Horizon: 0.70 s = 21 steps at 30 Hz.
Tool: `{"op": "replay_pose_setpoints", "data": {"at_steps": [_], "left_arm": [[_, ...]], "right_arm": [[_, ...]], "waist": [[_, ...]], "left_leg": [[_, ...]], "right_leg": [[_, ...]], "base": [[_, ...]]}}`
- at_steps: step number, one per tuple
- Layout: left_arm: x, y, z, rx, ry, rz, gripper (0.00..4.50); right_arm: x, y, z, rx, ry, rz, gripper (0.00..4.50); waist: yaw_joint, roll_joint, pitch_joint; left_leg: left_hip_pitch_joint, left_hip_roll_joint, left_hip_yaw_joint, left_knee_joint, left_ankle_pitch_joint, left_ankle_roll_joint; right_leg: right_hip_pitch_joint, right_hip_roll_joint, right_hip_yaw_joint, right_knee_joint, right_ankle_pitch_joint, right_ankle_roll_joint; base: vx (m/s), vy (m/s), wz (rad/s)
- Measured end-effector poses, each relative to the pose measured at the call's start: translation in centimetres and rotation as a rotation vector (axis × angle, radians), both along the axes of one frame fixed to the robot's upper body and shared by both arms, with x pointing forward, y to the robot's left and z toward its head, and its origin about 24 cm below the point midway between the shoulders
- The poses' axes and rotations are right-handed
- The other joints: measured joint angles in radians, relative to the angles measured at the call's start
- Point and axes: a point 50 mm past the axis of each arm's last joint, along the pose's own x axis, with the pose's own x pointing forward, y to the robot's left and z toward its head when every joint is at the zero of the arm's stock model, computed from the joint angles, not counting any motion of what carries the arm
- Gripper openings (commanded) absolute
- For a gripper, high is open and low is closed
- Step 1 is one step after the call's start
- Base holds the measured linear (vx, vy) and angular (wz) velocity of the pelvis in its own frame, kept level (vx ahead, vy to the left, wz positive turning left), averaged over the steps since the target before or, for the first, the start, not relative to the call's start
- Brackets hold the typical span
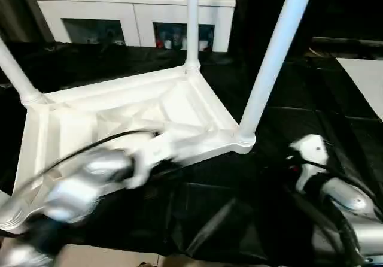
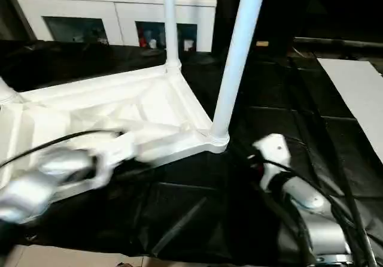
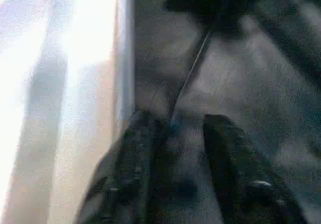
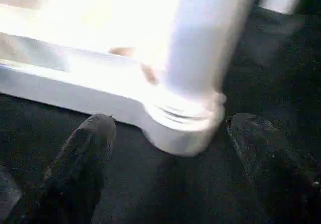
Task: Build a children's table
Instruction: Rotate leg to tighten, then rotate table base
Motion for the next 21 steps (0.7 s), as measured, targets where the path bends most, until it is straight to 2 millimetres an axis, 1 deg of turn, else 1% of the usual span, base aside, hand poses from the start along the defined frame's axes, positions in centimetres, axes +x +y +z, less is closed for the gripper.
{"op": "replay_pose_setpoints", "data": {"at_steps": [1, 2, 3, 5, 6, 7, 9, 10, 11, 12, 13, 14, 17, 18, 19, 21], "left_arm": [[-0.2, 0.4, 0.2, 0.007, -0.001, 0.019, 1.88], [-0.5, 0.8, 0.5, 0.02, 0.001, 0.034, 2.06], [-1.0, 1.6, 0.7, 0.048, 0.011, 0.055, 2.22], [-2.0, 3.3, 0.8, 0.11, 0.048, 0.091, 2.27], [-2.4, 3.7, 0.7, 0.132, 0.066, 0.098, 2.37], [-3.0, 4.4, 0.6, 0.177, 0.091, 0.109, 2.66], [-3.5, 5.6, 0.5, 0.253, 0.108, 0.14, 2.72], [-3.4, 6.0, 0.6, 0.283, 0.098, 0.157, 2.72], [-3.3, 6.1, 0.6, 0.299, 0.084, 0.166, 2.75], [-3.0, 6.3, 0.6, 0.315, 0.065, 0.185, 2.75], [-2.8, 6.4, 0.5, 0.325, 0.051, 0.205, 3.01], [-2.4, 6.5, 0.5, 0.323, 0.041, 0.222, 3.12], [-0.4, 6.1, 0.2, 0.31, -0.069, 0.318, 3.16], [0.3, 5.9, 0.7, 0.309, -0.124, 0.334, 3.44], [0.8, 5.7, 1.1, 0.304, -0.166, 0.343, 3.56], [2.3, 4.8, 1.7, 0.262, -0.247, 0.369, 3.59]], "right_arm": [[0.0, 0.4, 0.0, 0.006, 0.001, 0.02, 3.97], [0.0, 0.9, 0.0, 0.012, 0.002, 0.044, 3.97], [0.0, 1.4, -0.1, 0.02, 0.006, 0.069, 3.97], [-0.1, 1.9, 0.0, 0.028, 0.006, 0.098, 3.97], [-0.1, 2.0, 0.1, 0.028, 0.002, 0.105, 3.97], [-0.1, 2.3, 0.2, 0.028, -0.002, 0.12, 3.97], [-0.1, 2.5, 0.3, 0.028, -0.004, 0.135, 3.97], [-0.1, 2.6, 0.3, 0.028, -0.004, 0.137, 3.97], [-0.1, 2.6, 0.3, 0.028, -0.005, 0.138, 3.97], [0.0, 2.7, 0.3, 0.029, -0.008, 0.139, 3.97], [0.0, 2.7, 0.4, 0.03, -0.01, 0.139, 3.97], [0.0, 2.7, 0.4, 0.028, -0.011, 0.136, 3.97], [0.2, 3.1, 0.3, 0.032, -0.021, 0.12, 3.97], [0.2, 3.1, 0.4, 0.028, -0.028, 0.116, 3.97], [0.3, 3.1, 0.4, 0.025, -0.035, 0.109, 3.97], [0.4, 2.9, 0.4, 0.021, -0.04, 0.1, 3.97]], "waist": [[0.002, 0.0, 0.0], [0.002, 0.0, 0.0], [0.002, -0.003, 0.0], [0.003, -0.006, 0.002], [0.003, -0.007, 0.003], [0.003, -0.009, 0.003], [0.003, -0.011, 0.005], [0.006, -0.012, 0.005], [0.008, -0.012, 0.005], [0.009, -0.012, 0.005], [0.009, -0.012, 0.006], [0.011, -0.012, 0.006], [0.016, -0.013, 0.006], [0.016, -0.014, 0.007], [0.016, -0.015, 0.007], [0.014, -0.014, 0.007]], "left_leg": [[0.0, 0.0, 0.001, 0.0, 0.0, 0.0], [0.001, 0.0, 0.002, 0.0, 0.0, 0.0], [0.001, -0.001, 0.001, 0.0, 0.0, 0.0], [0.002, -0.001, 0.0, 0.0, 0.0, 0.0], [0.001, -0.001, 0.0, 0.0, 0.0, 0.0], [0.002, -0.001, 0.0, 0.0, 0.0, 0.0], [0.002, -0.001, 0.0, 0.0, 0.0, 0.0], [0.001, -0.001, 0.0, 0.0, 0.0, 0.0], [0.002, -0.001, 0.0, 0.0, 0.0, 0.0], [0.002, -0.001, 0.0, 0.0, 0.0, 0.0], [0.002, -0.001, 0.0, 0.0, 0.0, 0.0], [0.002, -0.001, 0.0, 0.0, 0.0, 0.0], [0.001, -0.001, 0.0, 0.0, 0.0, 0.0], [0.001, -0.001, 0.0, 0.0, 0.0, 0.0], [0.001, -0.001, -0.001, 0.0, 0.0, 0.0], [0.002, -0.003, -0.001, 0.001, 0.0, 0.0]], "right_leg": [[0.0, 0.0, 0.001, 0.0, 0.0, 0.0], [0.001, 0.0, 0.002, 0.0, 0.0, 0.0], [0.002, 0.0, 0.002, 0.0, 0.0, 0.0], [0.001, 0.0, 0.002, 0.001, -0.001, 0.002], [0.001, 0.0, 0.002, 0.001, -0.003, 0.005], [0.001, 0.0, 0.002, 0.001, -0.003, 0.005], [0.002, 0.0, 0.002, 0.001, -0.003, 0.005], [0.002, 0.0, 0.002, 0.001, -0.003, 0.005], [0.002, 0.0, 0.003, 0.001, -0.003, 0.005], [0.003, 0.0, 0.003, 0.001, -0.003, 0.005], [0.004, 0.0, 0.003, 0.0, -0.003, 0.005], [0.004, 0.0, 0.003, 0.0, -0.003, 0.005], [0.004, 0.0, 0.003, 0.001, -0.003, 0.005], [0.004, 0.0, 0.003, 0.001, -0.003, 0.005], [0.005, 0.0, 0.003, 0.0, -0.003, 0.005], [0.006, -0.001, 0.003, -0.001, -0.003, 0.005]], "base": [[0.0, 0.0, 0.0], [0.0, 0.0, 0.0], [0.0, 0.0, 0.0], [0.0, 0.0, 0.0], [0.0, 0.0, 0.0], [0.0, 0.0, 0.0], [0.0, 0.0, 0.0], [0.0, 0.0, 0.0], [0.0, 0.0, 0.0], [0.0, 0.0, 0.0], [0.0, 0.0, 0.0], [0.0, 0.0, 0.0], [-0.021, -0.002, 0.02], [0.0, 0.0, 0.0], [0.0, 0.0, 0.0], [0.0, 0.0, 0.0]]}}
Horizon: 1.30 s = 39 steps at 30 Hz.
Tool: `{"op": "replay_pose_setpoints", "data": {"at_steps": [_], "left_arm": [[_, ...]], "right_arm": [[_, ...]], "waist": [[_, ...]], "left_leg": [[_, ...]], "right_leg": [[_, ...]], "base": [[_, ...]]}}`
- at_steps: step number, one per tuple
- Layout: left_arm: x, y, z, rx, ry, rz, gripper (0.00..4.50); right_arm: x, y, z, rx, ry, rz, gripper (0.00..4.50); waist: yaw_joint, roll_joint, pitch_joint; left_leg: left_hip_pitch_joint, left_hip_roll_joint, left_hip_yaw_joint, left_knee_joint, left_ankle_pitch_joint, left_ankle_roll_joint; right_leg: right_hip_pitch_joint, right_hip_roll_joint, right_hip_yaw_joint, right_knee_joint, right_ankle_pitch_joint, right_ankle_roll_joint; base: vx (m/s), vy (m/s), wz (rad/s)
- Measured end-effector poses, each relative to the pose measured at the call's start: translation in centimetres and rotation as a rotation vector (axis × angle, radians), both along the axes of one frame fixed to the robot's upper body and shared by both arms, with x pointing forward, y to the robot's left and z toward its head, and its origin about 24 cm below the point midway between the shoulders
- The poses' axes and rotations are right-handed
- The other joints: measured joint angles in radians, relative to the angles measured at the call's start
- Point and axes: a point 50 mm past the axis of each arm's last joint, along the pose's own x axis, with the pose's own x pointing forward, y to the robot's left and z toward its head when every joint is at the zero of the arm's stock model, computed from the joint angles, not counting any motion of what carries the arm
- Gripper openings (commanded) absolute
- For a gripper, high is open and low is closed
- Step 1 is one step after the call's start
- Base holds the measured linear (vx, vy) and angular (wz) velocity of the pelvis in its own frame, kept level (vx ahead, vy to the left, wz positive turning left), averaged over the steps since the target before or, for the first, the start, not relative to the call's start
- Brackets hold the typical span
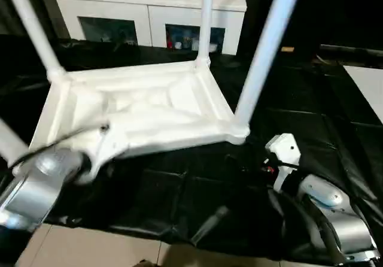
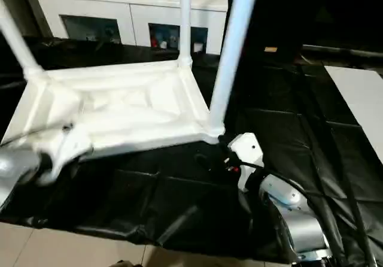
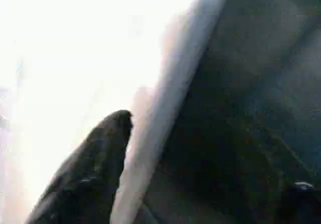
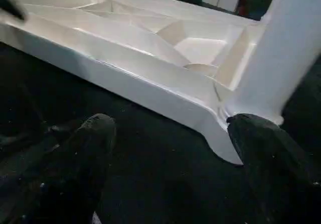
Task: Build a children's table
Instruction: Rotate table base
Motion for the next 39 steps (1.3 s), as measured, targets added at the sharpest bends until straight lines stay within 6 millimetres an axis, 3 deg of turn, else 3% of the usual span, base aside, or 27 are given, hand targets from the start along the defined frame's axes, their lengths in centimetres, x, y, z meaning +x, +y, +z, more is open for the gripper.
{"op": "replay_pose_setpoints", "data": {"at_steps": [8, 12, 16, 18, 20, 25, 30, 32, 36, 39], "left_arm": [[4.1, -3.4, -0.1, -0.103, -0.226, 0.027, 4.34], [4.2, -5.0, 0.7, -0.199, -0.278, -0.015, 4.49], [2.0, -5.6, 0.8, -0.376, -0.219, -0.09, 4.49], [-0.5, -4.8, 0.0, -0.42, -0.101, -0.155, 4.49], [-1.6, -4.4, -0.8, -0.44, -0.016, -0.17, 4.49], [-3.7, -3.5, -0.8, -0.426, 0.099, -0.222, 4.49], [-5.5, -3.1, -1.0, -0.424, 0.186, -0.227, 4.49], [-6.2, -2.6, -0.9, -0.424, 0.206, -0.208, 4.49], [-7.8, -1.2, -0.8, -0.421, 0.241, -0.154, 4.49], [-8.7, 0.0, -1.3, -0.443, 0.2, -0.063, 4.49]], "right_arm": [[0.4, -0.6, -0.4, -0.034, -0.005, -0.053, 3.97], [0.4, -0.5, -0.4, -0.023, -0.002, -0.048, 3.97], [0.0, 0.4, -0.2, 0.029, 0.02, 0.042, 3.97], [0.5, 1.6, 0.0, 0.045, 0.036, 0.11, 3.97], [1.1, 1.9, 0.3, 0.052, 0.035, 0.124, 3.97], [3.6, 3.2, 0.3, 0.023, 0.066, 0.198, 3.97], [6.9, 3.5, -0.6, -0.083, 0.138, 0.216, 3.97], [8.7, 3.5, -0.2, -0.153, 0.141, 0.169, 3.97], [11.1, 0.6, 0.3, -0.278, 0.115, -0.087, 3.97], [12.0, -2.9, 0.8, -0.199, 0.052, -0.454, 3.97]], "waist": [[-0.011, -0.001, 0.001], [-0.015, 0.001, 0.001], [-0.014, 0.001, 0.0], [-0.021, 0.001, 0.0], [-0.017, 0.002, 0.0], [-0.003, 0.002, 0.0], [-0.009, -0.005, 0.002], [-0.01, -0.008, 0.003], [0.004, -0.011, 0.004], [0.015, -0.011, 0.004]], "left_leg": [[-0.003, 0.0, -0.002, 0.004, 0.0, 0.0], [-0.002, 0.0, -0.003, 0.005, 0.0, 0.0], [0.0, 0.001, -0.003, 0.005, 0.0, 0.0], [-0.002, 0.002, -0.004, 0.005, 0.0, 0.0], [-0.001, 0.002, -0.008, 0.005, 0.0, 0.0], [-0.002, 0.003, -0.005, 0.004, 0.0, -0.001], [0.0, 0.002, -0.001, 0.007, 0.0, -0.001], [0.0, 0.002, -0.001, 0.007, 0.0, -0.001], [-0.001, 0.003, 0.0, 0.008, 0.001, -0.002], [-0.001, 0.002, 0.002, 0.009, 0.001, -0.002]], "right_leg": [[-0.003, -0.001, -0.002, -0.002, 0.0, 0.0], [-0.004, -0.001, -0.003, -0.001, 0.001, -0.001], [-0.005, -0.001, -0.004, 0.001, 0.008, -0.007], [-0.007, 0.001, -0.005, 0.003, 0.012, -0.012], [-0.008, 0.001, -0.008, 0.003, 0.011, -0.011], [-0.009, 0.001, -0.007, 0.003, 0.01, -0.013], [-0.009, 0.0, -0.003, 0.007, 0.01, -0.013], [-0.009, 0.0, -0.003, 0.008, 0.01, -0.014], [-0.007, 0.0, -0.001, 0.009, 0.008, -0.009], [-0.006, 0.0, 0.002, 0.009, 0.007, -0.008]], "base": [[0.0, 0.0, 0.0], [0.0, 0.0, 0.0], [0.014, -0.003, -0.01], [0.061, -0.013, -0.08], [0.027, -0.008, -0.04], [0.01, -0.003, 0.0], [0.0, 0.0, 0.0], [-0.028, -0.003, 0.0], [0.0, 0.0, 0.0], [0.0, 0.0, 0.0]]}}
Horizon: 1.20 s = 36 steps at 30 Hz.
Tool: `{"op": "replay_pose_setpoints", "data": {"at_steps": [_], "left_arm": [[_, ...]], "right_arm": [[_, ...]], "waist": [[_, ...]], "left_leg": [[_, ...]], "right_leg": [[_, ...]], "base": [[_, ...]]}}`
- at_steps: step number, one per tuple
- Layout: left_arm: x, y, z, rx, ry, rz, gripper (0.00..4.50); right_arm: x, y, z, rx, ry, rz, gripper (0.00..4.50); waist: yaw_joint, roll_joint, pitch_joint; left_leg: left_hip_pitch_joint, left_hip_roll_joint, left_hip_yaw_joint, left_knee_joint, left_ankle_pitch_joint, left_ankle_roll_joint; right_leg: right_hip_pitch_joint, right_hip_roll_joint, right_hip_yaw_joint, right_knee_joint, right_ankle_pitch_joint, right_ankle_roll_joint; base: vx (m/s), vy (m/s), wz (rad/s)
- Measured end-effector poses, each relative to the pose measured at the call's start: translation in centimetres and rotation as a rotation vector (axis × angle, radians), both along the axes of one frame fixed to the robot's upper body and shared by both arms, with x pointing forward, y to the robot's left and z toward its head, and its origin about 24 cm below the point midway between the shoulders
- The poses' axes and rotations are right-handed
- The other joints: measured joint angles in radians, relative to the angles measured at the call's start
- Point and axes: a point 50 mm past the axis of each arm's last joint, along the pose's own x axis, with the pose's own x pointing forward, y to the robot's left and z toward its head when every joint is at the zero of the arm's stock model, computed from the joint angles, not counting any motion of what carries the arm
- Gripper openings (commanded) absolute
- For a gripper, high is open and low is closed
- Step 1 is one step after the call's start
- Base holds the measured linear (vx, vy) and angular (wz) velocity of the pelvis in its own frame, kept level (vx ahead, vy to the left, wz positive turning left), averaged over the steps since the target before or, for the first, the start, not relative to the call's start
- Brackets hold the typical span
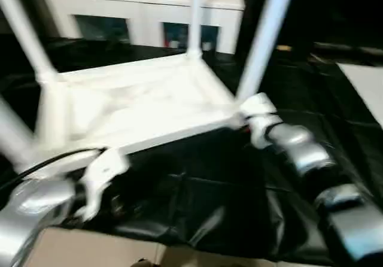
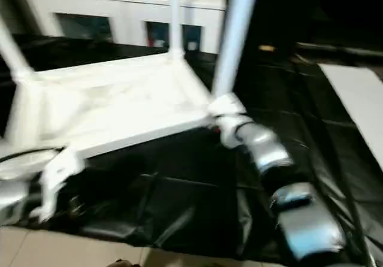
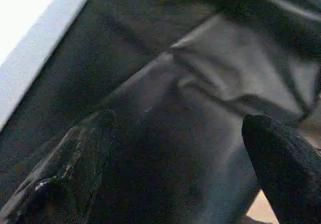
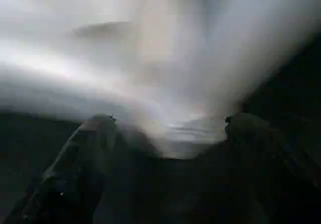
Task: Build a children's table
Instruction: Rotate table base
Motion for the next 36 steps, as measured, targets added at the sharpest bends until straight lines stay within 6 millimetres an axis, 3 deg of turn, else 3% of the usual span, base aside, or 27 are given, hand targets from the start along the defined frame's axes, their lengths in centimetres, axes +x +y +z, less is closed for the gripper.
{"op": "replay_pose_setpoints", "data": {"at_steps": [3, 8, 11, 14, 20, 24, 26, 31, 36], "left_arm": [[-0.1, 0.9, -0.2, -0.033, -0.088, 0.113, 4.49], [-0.8, 2.9, -0.9, -0.116, -0.208, 0.314, 4.49], [-2.1, 4.5, -1.4, -0.164, -0.228, 0.395, 4.49], [-2.6, 5.8, -1.6, -0.191, -0.241, 0.444, 4.49], [-3.8, 8.1, -1.1, -0.263, -0.285, 0.536, 4.5], [-4.3, 9.0, -0.9, -0.308, -0.305, 0.566, 4.5], [-4.6, 9.5, -0.9, -0.326, -0.308, 0.581, 4.5], [-6.2, 13.6, 0.0, -0.319, -0.368, 0.726, 4.5], [-6.3, 15.0, 0.7, -0.314, -0.402, 0.76, 4.5]], "right_arm": [[0.0, -3.0, 0.6, 0.072, -0.085, -0.229, 3.97], [-0.7, -3.8, 0.1, 0.14, -0.14, -0.269, 3.97], [-1.8, -2.8, -1.5, 0.219, -0.119, -0.143, 3.97], [-2.9, -1.6, -2.4, 0.246, -0.105, -0.013, 3.97], [-6.2, 0.9, -1.3, 0.323, -0.141, 0.346, 4.3], [-8.1, 2.2, -1.1, 0.382, -0.093, 0.529, 4.42], [-8.5, 2.5, -0.9, 0.388, -0.079, 0.569, 4.42], [-10.0, 3.4, -0.5, 0.406, -0.029, 0.677, 4.42], [-10.0, 3.6, -0.3, 0.406, -0.021, 0.685, 4.42]], "waist": [[-0.002, -0.002, -0.001], [-0.027, -0.007, -0.003], [-0.033, -0.012, -0.006], [-0.026, -0.012, -0.006], [-0.013, -0.015, -0.008], [-0.017, -0.014, -0.007], [-0.019, -0.013, -0.006], [-0.023, -0.012, -0.005], [-0.022, -0.006, 0.003]], "left_leg": [[0.001, 0.0, 0.0, 0.001, 0.0, 0.0], [0.0, 0.002, -0.002, 0.0, 0.0, 0.0], [-0.001, 0.004, -0.005, 0.0, 0.0, 0.0], [-0.004, 0.005, -0.004, 0.0, 0.0, 0.0], [-0.001, 0.006, -0.004, -0.001, 0.0, 0.0], [0.0, 0.006, -0.004, -0.002, 0.0, 0.0], [0.001, 0.006, -0.004, -0.002, 0.0, 0.0], [0.002, 0.006, -0.015, -0.003, 0.0, -0.001], [0.008, 0.004, -0.025, -0.005, 0.0, -0.001]], "right_leg": [[0.001, 0.0, 0.0, 0.0, 0.0, 0.0], [-0.001, 0.001, -0.003, 0.001, 0.0, 0.001], [-0.004, 0.003, -0.005, 0.001, 0.0, 0.001], [-0.008, 0.005, -0.004, 0.001, 0.0, 0.001], [-0.003, 0.007, -0.002, -0.003, -0.001, 0.003], [-0.001, 0.008, 0.0, -0.008, -0.001, 0.003], [-0.001, 0.009, 0.0, -0.009, -0.002, 0.003], [-0.001, 0.013, -0.002, -0.013, -0.002, 0.003], [0.003, 0.016, -0.009, -0.029, -0.002, 0.003]], "base": [[0.0, 0.0, 0.0], [0.0, 0.0, 0.0], [0.0, 0.0, 0.0], [0.0, 0.0, 0.0], [0.0, 0.0, 0.0], [0.0, 0.0, 0.0], [0.0, 0.0, 0.0], [0.0, 0.0, 0.0], [-0.022, 0.005, -0.02]]}}
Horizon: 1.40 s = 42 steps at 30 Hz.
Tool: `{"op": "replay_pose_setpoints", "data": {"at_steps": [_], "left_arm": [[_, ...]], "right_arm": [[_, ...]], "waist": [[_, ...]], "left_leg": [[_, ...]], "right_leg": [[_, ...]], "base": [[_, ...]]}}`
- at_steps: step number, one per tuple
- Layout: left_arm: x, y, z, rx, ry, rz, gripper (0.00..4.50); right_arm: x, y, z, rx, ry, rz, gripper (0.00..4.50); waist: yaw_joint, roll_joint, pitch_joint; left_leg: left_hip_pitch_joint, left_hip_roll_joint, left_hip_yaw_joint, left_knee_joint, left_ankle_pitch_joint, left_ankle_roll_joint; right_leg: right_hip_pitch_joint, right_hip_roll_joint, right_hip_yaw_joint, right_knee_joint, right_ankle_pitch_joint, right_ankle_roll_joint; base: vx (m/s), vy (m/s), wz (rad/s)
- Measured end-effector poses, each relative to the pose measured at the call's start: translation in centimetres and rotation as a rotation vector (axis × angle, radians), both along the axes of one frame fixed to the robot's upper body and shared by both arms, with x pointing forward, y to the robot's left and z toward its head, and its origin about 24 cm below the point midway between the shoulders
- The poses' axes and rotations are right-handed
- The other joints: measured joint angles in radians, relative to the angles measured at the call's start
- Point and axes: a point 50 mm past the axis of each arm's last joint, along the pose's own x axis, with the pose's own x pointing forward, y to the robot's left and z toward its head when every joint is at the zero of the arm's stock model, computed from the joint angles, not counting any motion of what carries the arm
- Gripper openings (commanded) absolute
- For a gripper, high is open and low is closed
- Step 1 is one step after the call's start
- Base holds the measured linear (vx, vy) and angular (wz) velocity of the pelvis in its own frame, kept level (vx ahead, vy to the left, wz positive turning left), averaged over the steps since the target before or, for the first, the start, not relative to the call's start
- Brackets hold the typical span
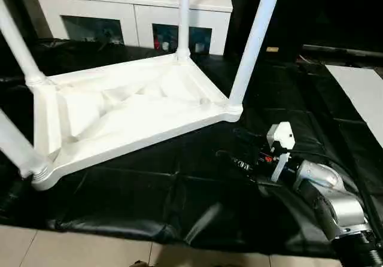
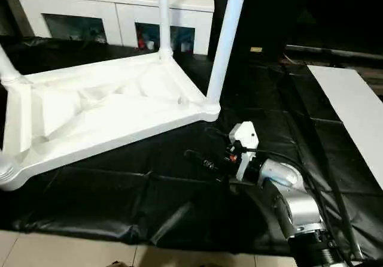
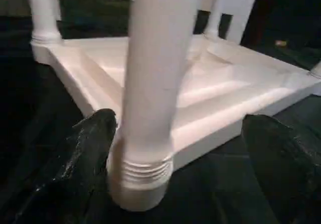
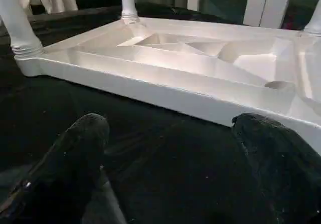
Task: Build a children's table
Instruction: Rotate table base
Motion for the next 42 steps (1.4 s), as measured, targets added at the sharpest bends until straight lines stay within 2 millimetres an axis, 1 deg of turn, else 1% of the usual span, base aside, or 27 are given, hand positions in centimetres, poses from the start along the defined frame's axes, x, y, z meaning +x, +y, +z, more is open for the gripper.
{"op": "replay_pose_setpoints", "data": {"at_steps": [1, 2, 3, 4, 5, 6, 7, 8, 9, 10, 11, 12, 13, 14, 16, 17, 18, 20, 22, 24, 26, 30, 32, 35, 37, 40, 42], "left_arm": [[0.1, 0.2, 0.0, 0.0, -0.004, 0.006, 4.5], [0.4, 0.3, 0.1, -0.002, -0.013, 0.01, 4.5], [0.8, 0.4, 0.3, 0.0, -0.029, 0.008, 4.5], [1.2, 0.3, 0.5, 0.0, -0.04, 0.001, 4.5], [1.8, 0.2, 0.8, 0.002, -0.054, -0.011, 4.5], [2.5, -0.1, 1.1, 0.005, -0.067, -0.037, 4.5], [3.5, -0.5, 1.6, 0.012, -0.092, -0.057, 4.5], [4.1, -0.7, 2.0, 0.026, -0.103, -0.066, 4.5], [4.9, -1.3, 1.7, 0.025, -0.1, -0.06, 4.5], [5.1, -1.5, 1.3, 0.036, -0.077, -0.052, 4.5], [5.6, -1.6, 1.4, 0.045, -0.076, -0.044, 4.5], [6.6, -1.9, 2.1, 0.061, -0.11, -0.04, 4.5], [7.1, -2.0, 2.4, 0.079, -0.126, -0.031, 4.5], [7.4, -2.1, 2.5, 0.096, -0.132, -0.021, 4.5], [8.3, -2.3, 2.4, 0.102, -0.139, 0.014, 4.5], [8.7, -2.5, 2.5, 0.101, -0.147, 0.02, 4.5], [9.1, -2.8, 2.5, 0.089, -0.153, 0.02, 4.5], [9.7, -3.3, 2.6, 0.055, -0.162, 0.013, 4.5], [10.2, -3.6, 2.8, 0.054, -0.168, -0.002, 4.5], [11.0, -3.9, 2.9, 0.057, -0.168, -0.006, 4.5], [11.4, -4.0, 2.9, 0.066, -0.161, -0.008, 4.5], [11.2, -5.0, 3.0, 0.027, -0.13, -0.09, 4.5], [10.5, -6.6, 3.0, -0.021, -0.096, -0.208, 4.5], [8.7, -9.8, 3.2, -0.06, -0.002, -0.451, 4.5], [7.8, -12.3, 3.4, -0.078, 0.051, -0.631, 4.5], [7.2, -14.4, 3.3, -0.13, 0.089, -0.757, 4.5], [7.5, -15.4, 3.7, -0.141, 0.069, -0.789, 4.5]], "right_arm": [[0.0, 0.0, 0.0, -0.003, 0.002, 0.0, 4.42], [0.0, 0.0, 0.0, -0.006, 0.002, 0.0, 4.42], [0.0, 0.1, 0.1, -0.009, 0.0, 0.004, 4.42], [-0.1, 0.2, 0.3, -0.011, -0.002, 0.006, 4.42], [-0.1, 0.4, 0.4, -0.009, -0.007, 0.006, 4.42], [-0.2, 0.3, 0.5, -0.011, -0.01, 0.003, 4.42], [-0.2, 0.2, 0.5, -0.021, -0.009, 0.0, 4.42], [-0.1, 0.4, 0.6, -0.023, -0.017, -0.004, 4.42], [0.2, 0.5, 0.7, -0.04, -0.034, -0.028, 4.42], [0.2, 0.8, 0.7, -0.036, -0.041, -0.041, 4.42], [0.3, 1.1, 0.6, -0.03, -0.044, -0.056, 4.42], [0.3, 1.3, 0.5, -0.03, -0.043, -0.073, 4.42], [0.4, 1.6, 0.4, -0.022, -0.042, -0.083, 4.42], [0.4, 1.9, 0.4, -0.02, -0.044, -0.086, 4.42], [0.5, 2.0, 0.5, -0.021, -0.052, -0.106, 4.42], [0.5, 2.1, 0.5, -0.018, -0.052, -0.11, 4.42], [0.5, 2.2, 0.5, -0.015, -0.052, -0.113, 4.42], [0.5, 2.5, 0.5, -0.006, -0.052, -0.114, 4.42], [0.4, 2.5, 0.4, -0.015, -0.05, -0.12, 4.42], [0.4, 2.5, 0.3, -0.026, -0.054, -0.123, 4.42], [0.4, 2.7, 0.3, -0.033, -0.055, -0.118, 4.42], [0.4, 2.6, 0.0, -0.077, -0.059, -0.135, 4.42], [0.7, 2.3, -0.5, -0.125, -0.051, -0.186, 4.42], [2.0, 0.8, -1.9, -0.222, 0.004, -0.383, 4.42], [2.7, -0.6, -2.6, -0.271, 0.027, -0.506, 4.42], [3.5, -1.1, -3.0, -0.309, 0.038, -0.578, 4.42], [4.2, -1.2, -3.4, -0.317, 0.065, -0.625, 4.42]], "waist": [[-0.001, 0.001, 0.004], [0.0, 0.0, 0.008], [-0.001, 0.003, 0.014], [-0.001, 0.007, 0.019], [0.0, 0.009, 0.023], [0.016, 0.007, 0.023], [0.032, -0.001, 0.021], [0.051, -0.033, 0.011], [0.068, -0.028, 0.014], [0.085, -0.01, 0.012], [0.09, 0.005, 0.011], [0.089, 0.012, 0.013], [0.085, 0.012, 0.013], [0.081, 0.012, 0.013], [0.075, 0.011, 0.013], [0.073, 0.01, 0.012], [0.069, 0.01, 0.012], [0.057, 0.007, 0.012], [0.054, 0.006, 0.012], [0.055, 0.005, 0.012], [0.055, 0.006, 0.011], [0.058, 0.008, 0.01], [0.06, 0.009, 0.009], [0.055, 0.01, 0.008], [0.055, 0.011, 0.007], [0.048, 0.011, 0.007], [0.038, 0.011, 0.007]], "left_leg": [[0.004, 0.0, 0.0, 0.0, 0.0, 0.0], [0.006, 0.0, -0.003, 0.0, 0.0, 0.0], [0.008, 0.004, -0.009, -0.001, 0.0, 0.0], [0.011, 0.01, -0.011, -0.004, 0.0, 0.0], [0.008, 0.014, -0.01, -0.012, 0.0, 0.0], [0.007, 0.019, 0.009, -0.022, 0.0, 0.0], [0.008, 0.024, 0.033, -0.023, 0.0, -0.001], [0.011, 0.015, 0.058, -0.022, 0.002, -0.004], [0.004, 0.008, 0.038, 0.008, -0.021, -0.02], [0.003, -0.006, -0.012, 0.028, -0.027, -0.015], [0.009, -0.01, -0.038, 0.024, -0.013, -0.029], [0.006, -0.004, -0.035, 0.02, -0.004, -0.03], [0.003, 0.0, -0.031, 0.016, -0.003, -0.03], [0.004, 0.0, -0.027, 0.01, -0.004, -0.03], [0.005, 0.0, -0.026, 0.005, -0.004, -0.03], [0.005, 0.0, -0.026, 0.004, -0.004, -0.03], [0.005, 0.0, -0.026, 0.003, -0.004, -0.03], [0.006, 0.0, -0.026, 0.003, -0.004, -0.03], [0.006, 0.0, -0.026, 0.003, -0.004, -0.03], [0.006, 0.0, -0.026, 0.001, -0.004, -0.03], [0.005, 0.0, -0.025, 0.0, -0.003, -0.03], [0.001, 0.001, -0.024, 0.0, -0.003, -0.03], [-0.002, 0.001, -0.023, 0.0, -0.005, -0.027], [-0.006, 0.001, -0.021, 0.001, -0.006, -0.025], [-0.007, 0.001, -0.018, 0.001, -0.006, -0.025], [-0.004, 0.003, -0.018, 0.001, -0.005, -0.026], [0.0, 0.005, -0.016, 0.001, -0.004, -0.028]], "right_leg": [[0.004, 0.0, -0.001, -0.003, 0.0, 0.0], [0.008, -0.001, -0.006, -0.007, 0.0, 0.0], [0.016, -0.002, -0.02, -0.018, 0.0, 0.0], [0.025, -0.001, -0.035, -0.03, -0.002, -0.003], [0.037, -0.001, -0.052, -0.029, -0.018, -0.014], [0.032, -0.005, -0.058, 0.042, -0.054, -0.042], [0.038, -0.006, -0.045, 0.104, -0.083, -0.051], [0.042, -0.014, -0.011, 0.115, -0.118, -0.012], [0.03, -0.017, -0.004, 0.12, -0.116, -0.005], [0.032, -0.015, -0.006, 0.12, -0.116, -0.005], [0.031, -0.013, -0.017, 0.119, -0.115, -0.006], [0.021, -0.004, -0.017, 0.113, -0.104, -0.012], [0.022, 0.004, -0.011, 0.102, -0.095, -0.017], [0.023, 0.006, -0.007, 0.095, -0.089, -0.023], [0.029, 0.012, 0.002, 0.08, -0.076, -0.025], [0.034, 0.015, 0.004, 0.074, -0.069, -0.023], [0.034, 0.015, 0.004, 0.071, -0.067, -0.021], [0.034, 0.015, 0.005, 0.071, -0.067, -0.021], [0.033, 0.015, 0.005, 0.071, -0.067, -0.021], [0.032, 0.016, 0.006, 0.071, -0.066, -0.021], [0.032, 0.016, 0.006, 0.071, -0.065, -0.023], [0.03, 0.016, 0.005, 0.07, -0.07, -0.02], [0.03, 0.016, 0.005, 0.065, -0.07, -0.02], [0.029, 0.016, 0.006, 0.059, -0.069, -0.021], [0.029, 0.015, 0.007, 0.058, -0.068, -0.021], [0.029, 0.016, 0.008, 0.06, -0.067, -0.02], [0.029, 0.017, 0.008, 0.064, -0.067, -0.02]], "base": [[0.0, 0.0, 0.0], [-0.07, 0.026, -0.09], [0.0, 0.0, 0.0], [-0.068, 0.009, -0.05], [-0.117, -0.001, 0.02], [-0.117, -0.001, 0.02], [-0.079, -0.051, 0.07], [0.027, -0.113, -0.01], [0.027, -0.113, -0.01], [0.06, -0.053, -0.23], [0.0, 0.0, 0.0], [0.0, 0.0, 0.0], [-0.085, -0.002, 0.19], [0.0, 0.0, 0.0], [0.0, 0.0, 0.0], [0.0, 0.0, 0.0], [0.0, 0.0, 0.0], [0.0, 0.0, 0.0], [0.0, 0.0, 0.0], [0.0, 0.0, 0.0], [0.025, -0.002, -0.01], [0.042, 0.001, -0.01], [0.056, 0.02, 0.01], [0.0, 0.0, 0.0], [0.0, 0.0, 0.0], [0.0, 0.0, 0.0], [0.0, 0.0, 0.0]]}}
